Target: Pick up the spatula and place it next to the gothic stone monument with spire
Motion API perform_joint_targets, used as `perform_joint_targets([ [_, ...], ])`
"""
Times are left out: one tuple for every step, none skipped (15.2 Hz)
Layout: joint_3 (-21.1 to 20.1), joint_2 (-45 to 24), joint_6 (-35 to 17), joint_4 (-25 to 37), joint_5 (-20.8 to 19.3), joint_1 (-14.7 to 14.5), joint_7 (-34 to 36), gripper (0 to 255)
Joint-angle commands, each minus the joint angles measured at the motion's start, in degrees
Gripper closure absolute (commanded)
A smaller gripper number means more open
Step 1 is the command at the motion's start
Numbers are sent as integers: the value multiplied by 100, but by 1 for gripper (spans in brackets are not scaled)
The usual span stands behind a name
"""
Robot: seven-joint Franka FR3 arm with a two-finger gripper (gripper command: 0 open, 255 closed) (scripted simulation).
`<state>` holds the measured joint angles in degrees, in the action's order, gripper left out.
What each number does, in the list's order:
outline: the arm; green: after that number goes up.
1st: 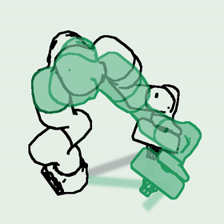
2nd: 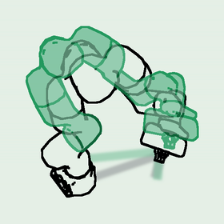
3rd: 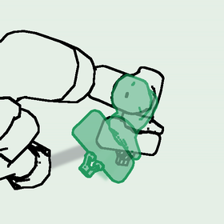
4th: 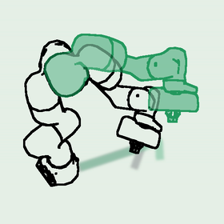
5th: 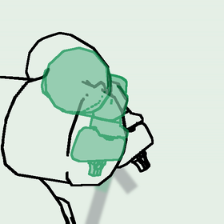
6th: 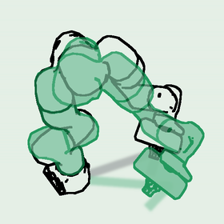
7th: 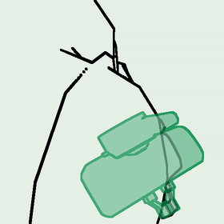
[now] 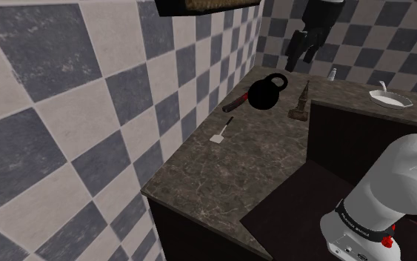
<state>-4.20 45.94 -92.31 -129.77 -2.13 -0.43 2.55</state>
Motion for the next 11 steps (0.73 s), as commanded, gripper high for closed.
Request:
perform_joint_targets([
  [0,0,0,0,0,0,0,0],
  [-59,-104,-174,-86,29,43,166,0],
  [-118,-217,-349,-163,57,86,331,0],
  [-179,-338,-523,-231,83,132,494,0],
  [-237,-467,-696,-292,106,177,658,0],
  [-296,-603,-869,-344,126,222,822,0],
  [-354,-747,-1041,-388,143,268,986,0],
  [-410,-899,-1212,-423,156,313,1150,0],
  [-466,-1057,-1382,-450,166,359,1315,0],
  [-522,-1221,-1549,-469,172,407,1479,0],
  [-576,-1393,-1714,-480,174,455,1644,0],
])
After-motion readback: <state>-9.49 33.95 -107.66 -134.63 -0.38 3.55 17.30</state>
